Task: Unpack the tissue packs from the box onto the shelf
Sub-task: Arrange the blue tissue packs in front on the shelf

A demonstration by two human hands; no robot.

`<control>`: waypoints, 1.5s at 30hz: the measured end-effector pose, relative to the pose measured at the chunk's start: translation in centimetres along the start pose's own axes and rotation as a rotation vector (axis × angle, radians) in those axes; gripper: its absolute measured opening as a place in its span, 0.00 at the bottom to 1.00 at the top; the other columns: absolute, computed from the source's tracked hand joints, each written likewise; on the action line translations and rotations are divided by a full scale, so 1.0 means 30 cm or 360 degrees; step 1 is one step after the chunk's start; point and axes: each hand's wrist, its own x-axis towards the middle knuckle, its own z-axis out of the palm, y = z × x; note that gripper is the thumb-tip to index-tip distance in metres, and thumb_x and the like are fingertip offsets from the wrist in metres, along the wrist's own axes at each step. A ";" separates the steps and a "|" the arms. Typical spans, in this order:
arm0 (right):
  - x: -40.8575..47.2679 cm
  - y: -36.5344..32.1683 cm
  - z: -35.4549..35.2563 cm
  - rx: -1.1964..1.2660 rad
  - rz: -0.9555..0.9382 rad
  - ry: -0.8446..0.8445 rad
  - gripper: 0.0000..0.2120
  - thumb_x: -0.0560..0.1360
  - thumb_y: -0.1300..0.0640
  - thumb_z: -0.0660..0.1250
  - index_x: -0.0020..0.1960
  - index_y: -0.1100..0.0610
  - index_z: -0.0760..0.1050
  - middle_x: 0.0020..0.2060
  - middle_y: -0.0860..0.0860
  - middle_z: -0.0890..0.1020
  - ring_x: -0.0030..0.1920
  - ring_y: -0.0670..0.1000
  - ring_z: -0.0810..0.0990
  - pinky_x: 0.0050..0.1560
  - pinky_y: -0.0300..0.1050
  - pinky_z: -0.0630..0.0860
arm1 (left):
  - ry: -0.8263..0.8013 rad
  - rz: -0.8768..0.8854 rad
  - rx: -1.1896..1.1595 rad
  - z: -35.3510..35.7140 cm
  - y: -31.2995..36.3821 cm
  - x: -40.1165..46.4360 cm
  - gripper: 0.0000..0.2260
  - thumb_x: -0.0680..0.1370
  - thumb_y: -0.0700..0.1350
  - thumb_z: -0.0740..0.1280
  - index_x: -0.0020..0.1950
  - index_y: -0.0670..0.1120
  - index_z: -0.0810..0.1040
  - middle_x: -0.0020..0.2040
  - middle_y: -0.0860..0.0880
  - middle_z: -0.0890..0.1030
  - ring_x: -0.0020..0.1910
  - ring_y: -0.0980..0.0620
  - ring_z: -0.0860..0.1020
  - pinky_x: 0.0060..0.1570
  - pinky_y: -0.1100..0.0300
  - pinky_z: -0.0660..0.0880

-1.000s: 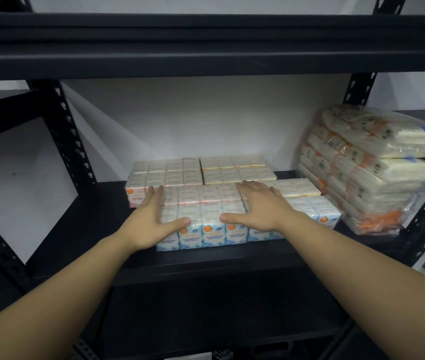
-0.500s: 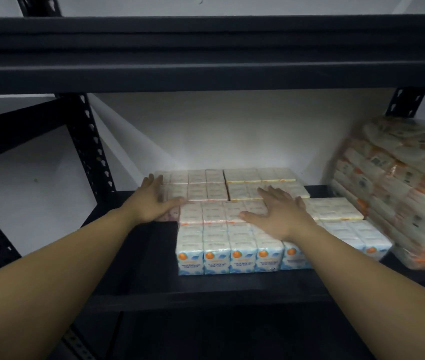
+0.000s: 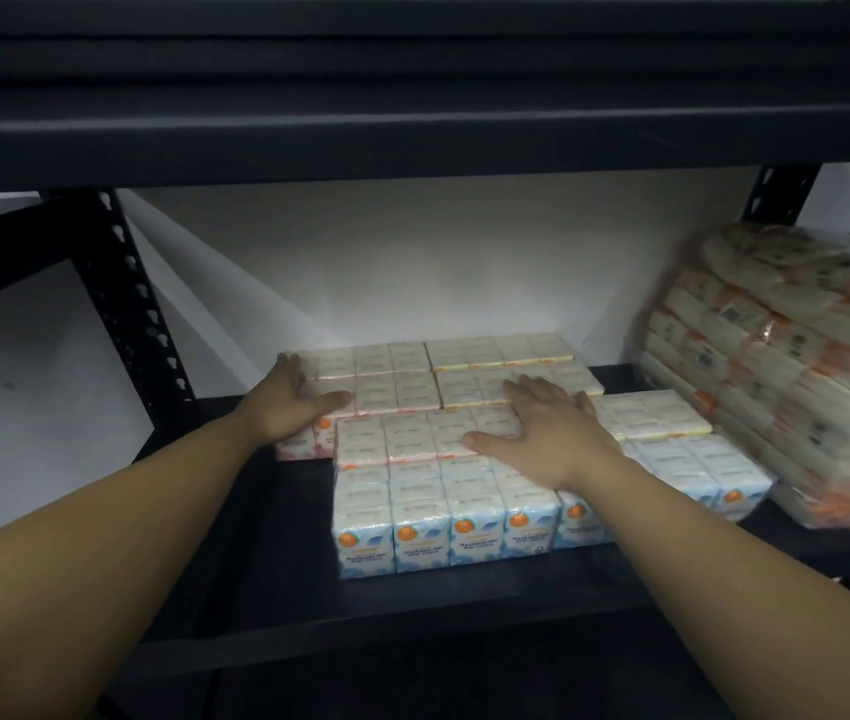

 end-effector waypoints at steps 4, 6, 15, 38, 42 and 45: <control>0.001 0.002 0.002 0.0015 0.0007 0.0001 0.57 0.67 0.16 0.50 0.85 0.50 0.48 0.84 0.48 0.49 0.83 0.50 0.47 0.81 0.64 0.42 | 0.0018 -0.0024 0.0048 0.016 -0.046 0.046 0.22 0.72 0.68 0.75 0.60 0.58 0.81 0.59 0.56 0.84 0.57 0.57 0.84 0.57 0.50 0.82; 0.001 0.003 0.002 0.0017 0.0001 -0.0005 0.57 0.67 0.16 0.50 0.85 0.51 0.48 0.84 0.48 0.49 0.83 0.50 0.47 0.81 0.63 0.41 | 0.0007 -0.0005 0.0028 0.025 -0.010 0.042 0.20 0.73 0.63 0.75 0.61 0.56 0.82 0.58 0.56 0.85 0.57 0.57 0.84 0.57 0.50 0.82; 0.002 0.004 -0.004 0.0066 -0.0022 -0.0018 0.57 0.68 0.16 0.51 0.85 0.51 0.48 0.84 0.49 0.49 0.83 0.50 0.46 0.81 0.63 0.39 | -0.0036 -0.0042 0.0102 0.123 -0.031 0.167 0.24 0.69 0.75 0.71 0.59 0.65 0.79 0.59 0.53 0.82 0.59 0.51 0.83 0.54 0.50 0.84; -0.007 0.000 -0.019 0.0229 0.0034 0.0098 0.62 0.62 0.16 0.60 0.83 0.54 0.54 0.82 0.50 0.61 0.81 0.53 0.57 0.81 0.61 0.46 | -0.0115 -0.0242 0.0510 0.204 0.149 0.147 0.47 0.69 0.81 0.58 0.80 0.53 0.58 0.77 0.46 0.60 0.72 0.46 0.70 0.63 0.50 0.76; -0.020 0.004 -0.054 0.0416 0.0045 0.0092 0.56 0.66 0.20 0.64 0.81 0.54 0.60 0.80 0.51 0.65 0.79 0.54 0.63 0.80 0.56 0.56 | -0.0116 -0.0375 0.0787 0.204 0.192 0.141 0.51 0.71 0.80 0.54 0.84 0.51 0.49 0.84 0.43 0.49 0.82 0.38 0.52 0.77 0.40 0.61; -0.020 0.028 -0.094 0.0478 0.0018 0.0134 0.48 0.72 0.26 0.67 0.80 0.56 0.62 0.78 0.52 0.69 0.77 0.56 0.66 0.76 0.49 0.63 | -0.0094 -0.0355 0.0796 0.217 0.256 0.130 0.49 0.73 0.79 0.54 0.85 0.51 0.46 0.85 0.44 0.44 0.84 0.40 0.42 0.81 0.39 0.47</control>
